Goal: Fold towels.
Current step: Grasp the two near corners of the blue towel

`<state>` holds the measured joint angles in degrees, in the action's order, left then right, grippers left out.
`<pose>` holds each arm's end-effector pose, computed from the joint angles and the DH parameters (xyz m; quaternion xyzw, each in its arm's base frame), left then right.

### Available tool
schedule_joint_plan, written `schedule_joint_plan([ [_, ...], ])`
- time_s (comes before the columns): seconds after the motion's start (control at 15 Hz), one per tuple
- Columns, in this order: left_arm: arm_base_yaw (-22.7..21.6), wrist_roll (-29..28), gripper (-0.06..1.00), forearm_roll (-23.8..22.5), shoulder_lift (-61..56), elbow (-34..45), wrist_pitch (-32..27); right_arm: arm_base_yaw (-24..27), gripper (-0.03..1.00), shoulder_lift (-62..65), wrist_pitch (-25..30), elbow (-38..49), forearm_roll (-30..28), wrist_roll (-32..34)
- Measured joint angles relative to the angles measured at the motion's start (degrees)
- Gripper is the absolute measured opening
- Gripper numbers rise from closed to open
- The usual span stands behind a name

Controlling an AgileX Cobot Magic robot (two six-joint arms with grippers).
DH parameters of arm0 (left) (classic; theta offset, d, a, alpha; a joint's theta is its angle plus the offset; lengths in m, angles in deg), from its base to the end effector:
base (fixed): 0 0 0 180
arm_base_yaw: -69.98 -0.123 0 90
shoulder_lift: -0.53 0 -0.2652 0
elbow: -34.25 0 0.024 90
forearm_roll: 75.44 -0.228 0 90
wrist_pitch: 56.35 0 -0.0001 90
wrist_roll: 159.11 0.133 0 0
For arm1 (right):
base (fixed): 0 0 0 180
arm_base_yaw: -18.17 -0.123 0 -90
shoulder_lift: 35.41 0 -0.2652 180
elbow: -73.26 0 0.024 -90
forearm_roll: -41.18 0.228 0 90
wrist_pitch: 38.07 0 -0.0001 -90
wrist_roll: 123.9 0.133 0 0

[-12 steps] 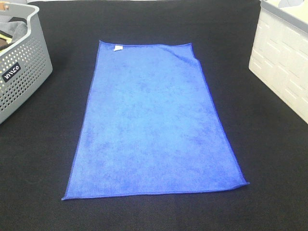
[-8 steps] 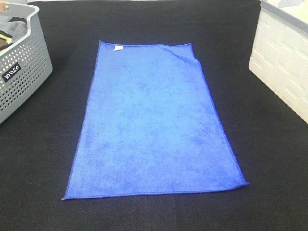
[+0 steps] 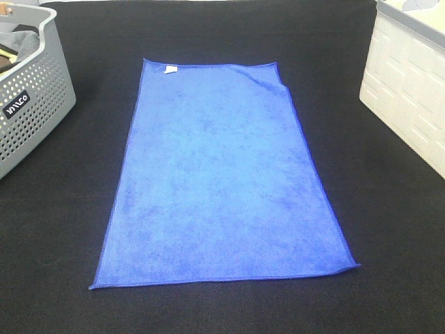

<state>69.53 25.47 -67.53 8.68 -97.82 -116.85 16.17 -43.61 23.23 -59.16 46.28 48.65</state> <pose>0.0317 -0.0157 0.2491 0.0332 0.8480 -0.0458 0.5269 0.0303 0.0114 0.2486 -0.0723 0.8491 0.0196 0.5229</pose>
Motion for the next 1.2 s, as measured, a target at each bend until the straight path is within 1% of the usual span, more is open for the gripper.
schedule_joint_plan([
  [1.2,0.00,0.00,0.57,0.00,0.00,0.00,0.00,0.00,0.88,0.00,0.00,0.00,0.00,0.00],
])
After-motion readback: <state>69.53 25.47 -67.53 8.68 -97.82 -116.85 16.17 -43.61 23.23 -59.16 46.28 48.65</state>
